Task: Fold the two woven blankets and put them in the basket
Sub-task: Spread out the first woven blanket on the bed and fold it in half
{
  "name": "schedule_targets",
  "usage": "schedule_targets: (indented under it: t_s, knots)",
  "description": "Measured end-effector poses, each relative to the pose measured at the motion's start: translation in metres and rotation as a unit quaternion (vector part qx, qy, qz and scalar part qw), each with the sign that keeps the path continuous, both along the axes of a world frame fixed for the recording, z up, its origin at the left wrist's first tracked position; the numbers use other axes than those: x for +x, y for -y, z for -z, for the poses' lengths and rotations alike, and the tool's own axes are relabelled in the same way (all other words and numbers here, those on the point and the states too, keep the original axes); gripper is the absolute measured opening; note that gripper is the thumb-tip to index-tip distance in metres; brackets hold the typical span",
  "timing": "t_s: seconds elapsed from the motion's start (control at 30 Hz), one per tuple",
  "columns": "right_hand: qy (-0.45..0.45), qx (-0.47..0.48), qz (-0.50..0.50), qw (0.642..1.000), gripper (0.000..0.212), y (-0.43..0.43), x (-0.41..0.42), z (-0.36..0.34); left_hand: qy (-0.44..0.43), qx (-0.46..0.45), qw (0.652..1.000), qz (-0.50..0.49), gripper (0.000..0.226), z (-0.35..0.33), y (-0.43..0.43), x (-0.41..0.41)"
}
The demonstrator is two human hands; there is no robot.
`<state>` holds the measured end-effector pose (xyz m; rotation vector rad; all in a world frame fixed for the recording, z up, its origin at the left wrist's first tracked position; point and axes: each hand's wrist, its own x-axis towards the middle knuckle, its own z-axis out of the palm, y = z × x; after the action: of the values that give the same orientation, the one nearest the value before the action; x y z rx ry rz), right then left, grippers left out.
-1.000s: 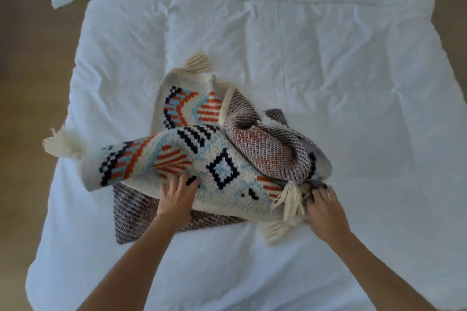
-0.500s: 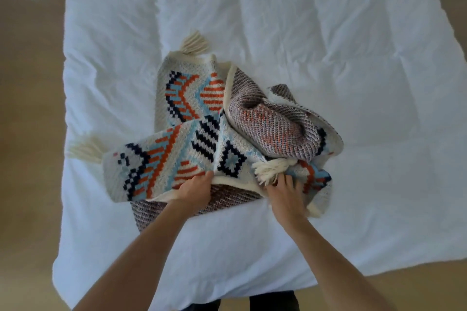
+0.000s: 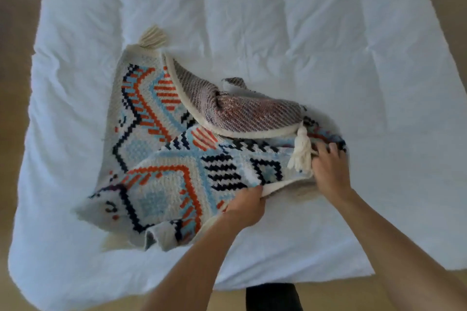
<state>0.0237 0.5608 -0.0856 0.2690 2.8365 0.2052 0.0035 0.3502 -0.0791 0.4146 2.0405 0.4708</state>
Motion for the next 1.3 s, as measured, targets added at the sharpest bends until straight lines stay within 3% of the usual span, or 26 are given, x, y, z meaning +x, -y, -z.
schedule_targets:
  t_s: [0.17,0.27,0.37,0.5,0.6,0.73,0.8,0.9,1.03,1.2,1.3]
  knots:
    - [-0.051,0.019,0.055,0.997,0.033,-0.110,0.015,-0.011,-0.002,0.070,0.993,-0.093,0.024,-0.013,-0.145,0.044]
    - [-0.046,-0.041,0.047,0.997,0.049,-0.135,0.031,-0.007,0.025,0.094,0.983,-0.156,0.026,-0.010,-0.189,0.052]
    - [-0.072,-0.148,0.055,0.985,0.065,-0.128,0.050,-0.003,0.008,0.071,0.989,-0.133,0.043,-0.001,-0.188,0.048]
    - [-0.067,-0.244,0.063,0.965,0.042,-0.095,0.074,0.003,-0.038,-0.032,0.994,-0.093,0.048,0.009,-0.146,0.030]
    - [-0.045,-0.268,0.065,0.960,0.048,-0.071,0.089,0.011,-0.100,-0.106,0.989,-0.036,0.047,0.014,-0.111,0.027]
    - [0.025,-0.233,0.047,0.971,0.072,-0.036,0.095,0.029,-0.086,-0.166,0.981,0.056,0.064,0.022,-0.079,0.040]
    - [0.023,-0.202,0.063,0.977,0.069,-0.026,0.092,0.038,-0.103,-0.178,0.972,0.111,0.071,0.028,-0.074,0.048]
    - [-0.006,-0.213,0.066,0.975,0.054,-0.031,0.089,0.043,-0.136,-0.181,0.961,0.158,0.057,0.035,-0.075,0.051]
    - [-0.038,-0.209,0.079,0.974,0.034,-0.073,0.087,0.034,-0.084,-0.097,0.988,0.084,0.045,0.027,-0.109,0.052]
    - [-0.057,-0.041,0.116,0.991,0.019,-0.156,0.088,0.018,-0.037,0.030,0.996,0.081,0.036,0.003,-0.187,0.072]
    - [-0.030,-0.002,0.114,0.993,0.023,-0.168,0.085,0.012,-0.083,0.032,0.993,0.082,0.046,0.005,-0.188,0.066]
